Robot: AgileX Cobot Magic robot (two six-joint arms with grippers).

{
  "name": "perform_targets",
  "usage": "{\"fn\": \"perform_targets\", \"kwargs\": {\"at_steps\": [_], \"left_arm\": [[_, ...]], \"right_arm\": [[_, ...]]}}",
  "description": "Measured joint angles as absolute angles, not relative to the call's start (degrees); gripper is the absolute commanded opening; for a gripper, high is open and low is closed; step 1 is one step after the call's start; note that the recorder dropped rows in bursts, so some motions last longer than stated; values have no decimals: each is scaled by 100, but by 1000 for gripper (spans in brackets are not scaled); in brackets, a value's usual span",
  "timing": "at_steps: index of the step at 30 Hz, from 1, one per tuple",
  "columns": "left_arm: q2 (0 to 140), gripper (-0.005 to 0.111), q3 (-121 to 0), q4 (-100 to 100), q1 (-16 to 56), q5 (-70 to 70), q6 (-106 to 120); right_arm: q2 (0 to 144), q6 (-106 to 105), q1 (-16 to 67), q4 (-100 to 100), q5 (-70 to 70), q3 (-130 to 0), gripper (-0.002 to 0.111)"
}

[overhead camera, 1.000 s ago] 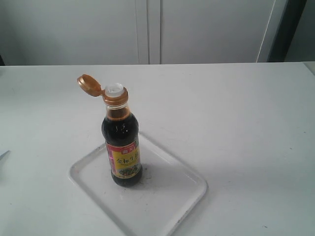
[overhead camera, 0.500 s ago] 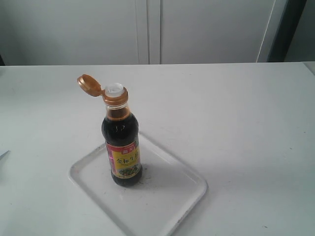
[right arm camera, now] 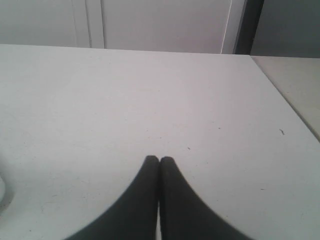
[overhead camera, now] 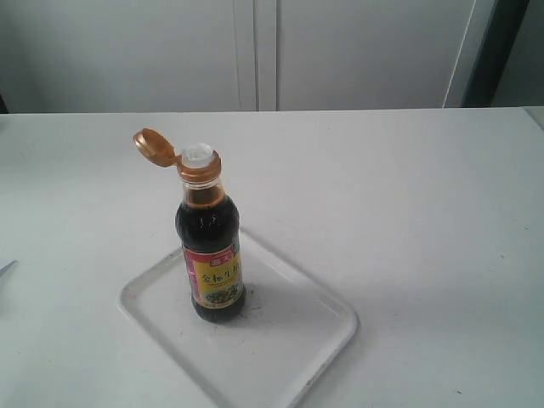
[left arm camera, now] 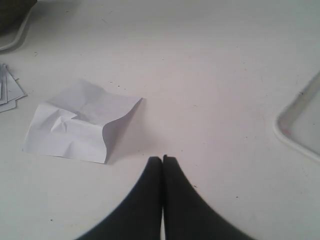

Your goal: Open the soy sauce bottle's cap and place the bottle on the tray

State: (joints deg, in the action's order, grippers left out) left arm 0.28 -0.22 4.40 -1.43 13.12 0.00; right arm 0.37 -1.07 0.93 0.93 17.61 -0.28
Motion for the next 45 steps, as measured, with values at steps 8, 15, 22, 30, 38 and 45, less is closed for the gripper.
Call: {"fn": "perform_targets", "kwargs": {"at_steps": [8, 15, 22, 30, 38, 45], "left_arm": [[28, 0, -22, 440, -143, 1312, 0], [28, 0, -22, 440, -143, 1312, 0], [28, 0, -22, 440, -143, 1312, 0], [28, 0, -22, 440, -143, 1312, 0], [28, 0, -22, 440, -143, 1312, 0], [28, 0, -22, 440, -143, 1312, 0]], "right_arm": [[37, -107, 93, 58, 1849, -28, 0], [37, -107, 93, 58, 1921, -28, 0], [37, -107, 93, 58, 1934, -28, 0], [37, -107, 93, 58, 1934, -28, 0], [37, -107, 93, 58, 1934, -28, 0], [37, -107, 93, 58, 1934, -28, 0]]}}
